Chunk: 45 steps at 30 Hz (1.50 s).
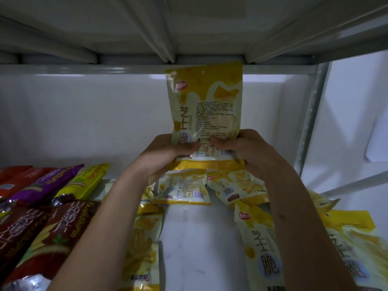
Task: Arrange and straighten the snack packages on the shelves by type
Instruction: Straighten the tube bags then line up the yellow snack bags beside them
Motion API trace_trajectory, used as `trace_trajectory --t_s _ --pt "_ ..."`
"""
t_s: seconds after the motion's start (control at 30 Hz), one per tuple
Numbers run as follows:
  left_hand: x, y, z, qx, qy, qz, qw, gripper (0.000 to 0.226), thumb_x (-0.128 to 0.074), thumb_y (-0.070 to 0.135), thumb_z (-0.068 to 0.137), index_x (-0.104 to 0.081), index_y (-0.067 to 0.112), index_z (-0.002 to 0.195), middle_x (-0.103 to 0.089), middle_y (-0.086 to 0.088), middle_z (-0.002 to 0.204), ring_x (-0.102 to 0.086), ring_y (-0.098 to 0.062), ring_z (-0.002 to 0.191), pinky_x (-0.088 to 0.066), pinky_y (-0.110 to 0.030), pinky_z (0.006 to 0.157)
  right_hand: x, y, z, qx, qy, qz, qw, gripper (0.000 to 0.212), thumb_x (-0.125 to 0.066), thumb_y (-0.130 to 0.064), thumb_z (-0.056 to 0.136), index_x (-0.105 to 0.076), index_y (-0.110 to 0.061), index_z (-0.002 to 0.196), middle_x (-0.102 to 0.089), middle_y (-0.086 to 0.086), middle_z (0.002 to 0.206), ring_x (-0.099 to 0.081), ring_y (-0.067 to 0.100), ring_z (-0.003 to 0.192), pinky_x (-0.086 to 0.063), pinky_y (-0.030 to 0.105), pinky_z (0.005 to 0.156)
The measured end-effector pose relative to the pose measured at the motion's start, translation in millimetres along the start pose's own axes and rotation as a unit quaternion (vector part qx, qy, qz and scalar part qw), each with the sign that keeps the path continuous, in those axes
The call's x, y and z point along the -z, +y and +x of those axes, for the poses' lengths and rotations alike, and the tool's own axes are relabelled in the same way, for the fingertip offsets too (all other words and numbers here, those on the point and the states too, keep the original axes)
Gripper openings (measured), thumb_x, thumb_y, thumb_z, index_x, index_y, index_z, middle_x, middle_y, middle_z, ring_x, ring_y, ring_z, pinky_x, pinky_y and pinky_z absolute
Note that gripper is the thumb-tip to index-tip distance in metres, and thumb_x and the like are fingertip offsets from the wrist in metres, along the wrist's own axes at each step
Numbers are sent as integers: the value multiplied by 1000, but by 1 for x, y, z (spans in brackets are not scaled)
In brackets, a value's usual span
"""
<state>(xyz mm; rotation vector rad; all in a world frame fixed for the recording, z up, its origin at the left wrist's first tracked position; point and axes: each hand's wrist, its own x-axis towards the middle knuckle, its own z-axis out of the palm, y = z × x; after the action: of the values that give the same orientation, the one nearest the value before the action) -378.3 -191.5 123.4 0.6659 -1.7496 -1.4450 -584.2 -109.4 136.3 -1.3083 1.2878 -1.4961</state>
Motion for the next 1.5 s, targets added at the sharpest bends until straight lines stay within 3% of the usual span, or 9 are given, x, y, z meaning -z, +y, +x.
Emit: trace_trajectory --t_s 0.23,0.37,0.5,0.63,0.7,0.9,1.1,1.27,1.5 --pt "0 -5 6 -21 52 3 998 38 -82 14 82 -75 5 119 -78 -11 116 -75 -29 110 -54 -49 107 -1 -2 -4 -1 -45 -5 999 53 -87 -25 72 -74 -9 120 -80 7 111 -77 26 105 -59 48 100" --pt "-3 -7 9 -31 72 52 996 24 -79 11 89 -79 13 113 -80 -5 111 -75 -26 109 -54 -50 108 1 5 1 10 -25 -71 997 38 -86 -17 82 -76 -13 119 -81 1 109 -75 23 109 -54 48 107" --pt "-5 -3 4 -28 44 13 999 35 -81 20 86 -75 9 119 -79 -8 116 -74 -31 111 -56 -50 105 4 7 5 3 -23 -65 998 40 -88 -12 81 -77 -12 119 -80 3 111 -75 26 108 -55 50 105" --pt "-6 3 1 -42 51 -55 996 43 -79 22 79 -73 2 116 -79 -14 113 -77 -32 104 -64 -39 84 4 7 5 0 -41 -74 996 58 -95 -21 65 -77 -14 119 -80 3 113 -76 28 108 -55 51 105" --pt "-5 4 -1 -46 65 -65 995 45 -81 22 77 -73 1 116 -79 -15 112 -77 -33 101 -64 -38 80 2 5 3 4 -57 -55 997 58 -95 -22 67 -75 -13 121 -80 5 114 -76 28 108 -56 51 103" --pt "-7 8 -4 -40 56 -115 991 39 -77 14 82 -72 1 118 -78 -17 111 -77 -35 100 -66 -41 79 1 3 1 28 -23 3 999 30 -80 -16 88 -76 -7 117 -80 8 110 -77 27 104 -59 52 100" --pt "-8 7 1 -46 58 -160 984 47 -73 18 84 -67 -6 125 -75 -20 120 -74 -34 111 -62 -45 93 0 0 1 33 -26 -33 999 32 -86 -13 79 -78 -8 109 -81 7 103 -79 23 98 -60 47 99" --pt "-6 6 0 -55 85 -145 984 42 -78 15 78 -71 -3 116 -77 -20 113 -77 -35 102 -65 -46 85 -2 2 1 45 -61 1 997 49 -83 -26 76 -75 -6 119 -79 11 114 -76 29 108 -57 51 102" --pt "-11 9 -1 -42 39 -160 986 38 -72 13 84 -68 -2 118 -77 -19 116 -77 -34 104 -65 -41 82 0 4 3 71 -31 38 996 47 -84 -18 73 -75 -4 117 -80 12 111 -77 29 104 -59 50 98"
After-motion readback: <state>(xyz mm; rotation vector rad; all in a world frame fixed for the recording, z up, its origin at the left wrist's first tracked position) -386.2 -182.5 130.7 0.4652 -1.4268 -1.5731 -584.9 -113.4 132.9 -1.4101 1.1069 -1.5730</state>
